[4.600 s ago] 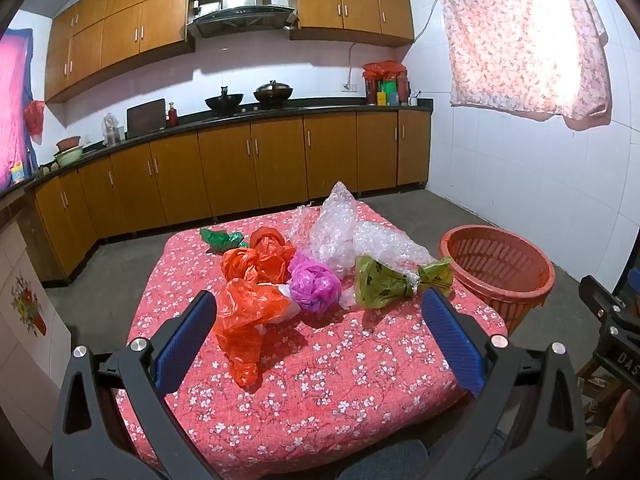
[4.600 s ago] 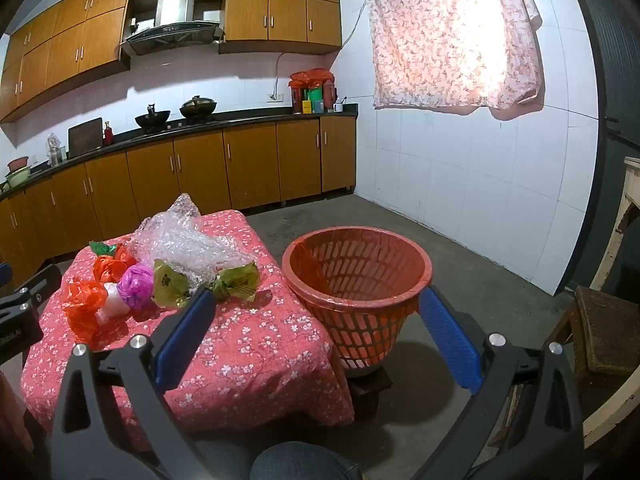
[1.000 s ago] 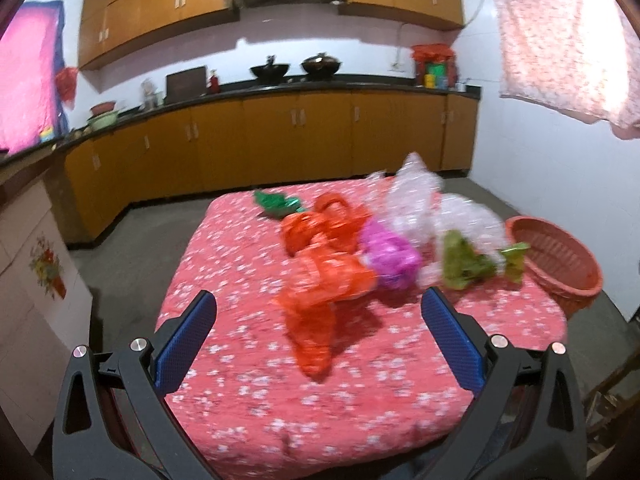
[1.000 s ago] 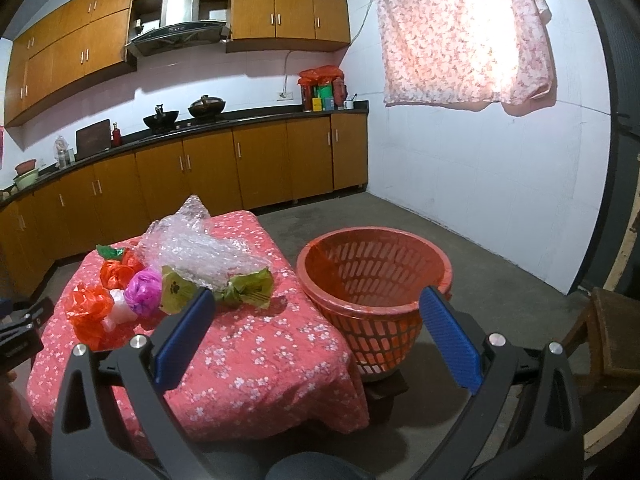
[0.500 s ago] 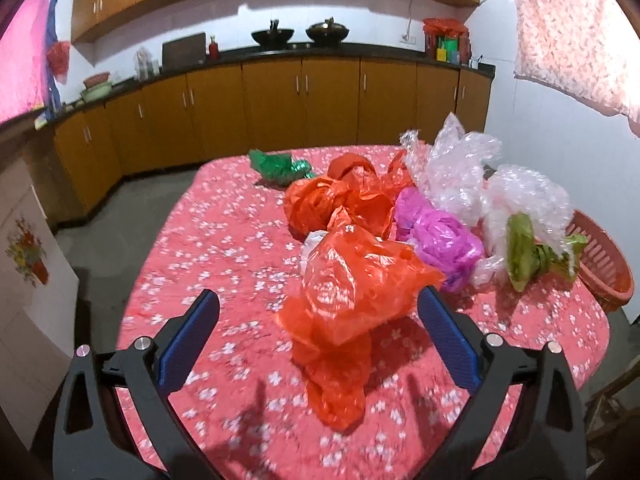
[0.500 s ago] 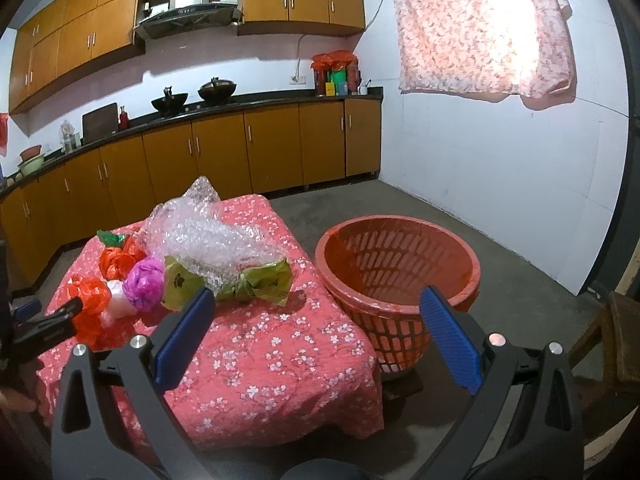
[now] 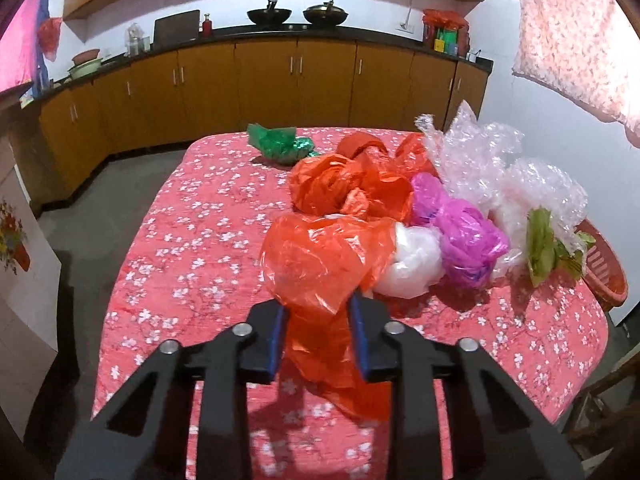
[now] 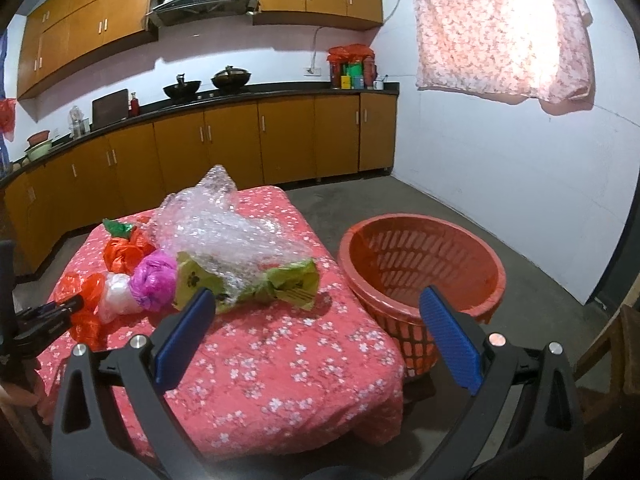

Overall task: Collect trash
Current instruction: 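Grasp the clear bubble wrap with the right tool while the left tool lifts the orange bag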

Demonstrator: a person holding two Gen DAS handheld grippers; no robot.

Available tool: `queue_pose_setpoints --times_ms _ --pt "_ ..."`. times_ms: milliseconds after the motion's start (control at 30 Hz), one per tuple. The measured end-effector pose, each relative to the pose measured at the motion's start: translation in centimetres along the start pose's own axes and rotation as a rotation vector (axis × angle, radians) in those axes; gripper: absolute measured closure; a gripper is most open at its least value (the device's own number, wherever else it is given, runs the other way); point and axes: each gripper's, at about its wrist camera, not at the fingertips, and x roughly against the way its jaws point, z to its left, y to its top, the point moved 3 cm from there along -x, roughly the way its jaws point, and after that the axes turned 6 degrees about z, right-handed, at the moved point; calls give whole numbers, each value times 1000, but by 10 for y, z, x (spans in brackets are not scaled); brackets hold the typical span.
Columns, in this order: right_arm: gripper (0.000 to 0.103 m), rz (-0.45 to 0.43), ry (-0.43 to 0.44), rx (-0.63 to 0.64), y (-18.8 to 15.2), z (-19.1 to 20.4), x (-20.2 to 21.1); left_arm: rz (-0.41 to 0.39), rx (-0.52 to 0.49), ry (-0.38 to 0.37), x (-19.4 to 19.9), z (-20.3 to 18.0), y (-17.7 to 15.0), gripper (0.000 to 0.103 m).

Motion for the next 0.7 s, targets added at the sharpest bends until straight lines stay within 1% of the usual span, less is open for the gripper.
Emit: queue_pose_setpoints --times_ms 33,100,300,433,500,567,633,700 --pt "4 -5 5 8 1 4 -1 -1 2 4 1 4 0 82" --pt "4 -11 14 19 5 10 -5 -4 7 14 2 10 1 84" --pt "4 -29 74 16 26 26 -23 -29 36 32 10 28 9 85" --pt "5 -10 141 5 44 37 -47 -55 43 44 16 37 20 85" --pt "11 10 162 20 49 45 -60 -62 45 49 16 39 25 85" --pt "21 45 172 39 50 53 -76 -64 52 49 16 42 28 85" --pt "24 79 190 47 50 60 -90 -67 54 49 16 43 30 85" --pt "24 106 188 57 48 66 -104 -67 54 48 16 43 31 85"
